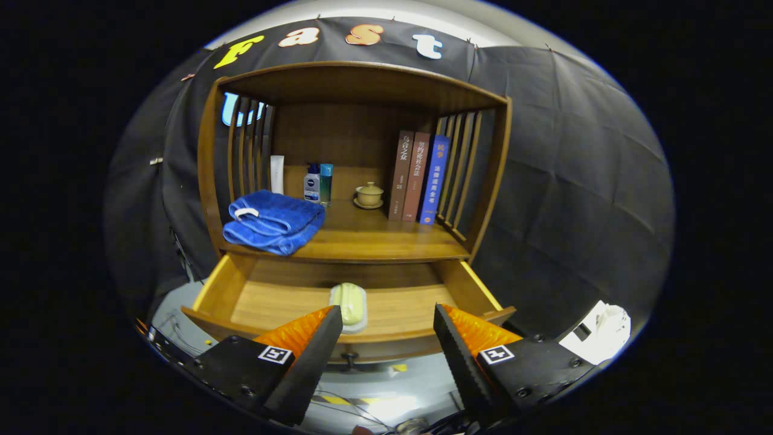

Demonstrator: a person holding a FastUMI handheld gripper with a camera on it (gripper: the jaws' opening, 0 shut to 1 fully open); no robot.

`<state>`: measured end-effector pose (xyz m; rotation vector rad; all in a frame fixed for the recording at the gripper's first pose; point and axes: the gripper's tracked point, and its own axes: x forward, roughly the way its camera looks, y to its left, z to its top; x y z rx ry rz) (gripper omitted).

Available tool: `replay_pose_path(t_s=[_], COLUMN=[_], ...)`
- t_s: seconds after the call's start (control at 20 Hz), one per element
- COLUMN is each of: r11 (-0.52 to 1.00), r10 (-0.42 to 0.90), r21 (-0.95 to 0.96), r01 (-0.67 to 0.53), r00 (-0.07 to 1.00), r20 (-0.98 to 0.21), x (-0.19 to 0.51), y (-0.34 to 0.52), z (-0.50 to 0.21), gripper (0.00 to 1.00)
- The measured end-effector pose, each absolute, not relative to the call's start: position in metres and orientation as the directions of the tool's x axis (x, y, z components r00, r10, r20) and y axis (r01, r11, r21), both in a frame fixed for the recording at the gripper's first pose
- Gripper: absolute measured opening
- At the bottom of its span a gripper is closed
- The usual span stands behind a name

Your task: Pull open the drawer, take out the items inside it, and place them on the countertop above the cabinet.

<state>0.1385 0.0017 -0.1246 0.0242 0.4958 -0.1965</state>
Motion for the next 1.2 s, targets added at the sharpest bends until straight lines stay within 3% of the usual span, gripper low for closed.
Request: replay_pose_path(t_s=[0.15,0.35,0.55,0.7,0.9,1.0,1.2], r11=[0.979,0.983,0.994,0.995,0.998,0.997,0.996], r10=[-0.165,-0.093,-0.049,0.000,0.005,0.032,0.042], r21=[-0.018,0.024,0.007,0.045,0.029,0.059,0.069], r01=[0.203,0.181,0.111,0.085,0.049,0.048,0.048], r00=[0.737,0.610,0.492,0.463,0.431,0.439,0.427], r20=[-0.655,-0.787,-0.869,-0.886,-0.902,-0.898,-0.903], x=[0.176,0.220,0.240,0.254,0.261,0.265,0.265], y=[0.007,0.018,0.030,0.040,0.041,0.047,0.047], z=[-0.157,-0.207,-0.259,-0.287,-0.309,-0.314,-0.320], gripper=[0.95,0.95,0.93,0.89,0.71,0.71,0.27])
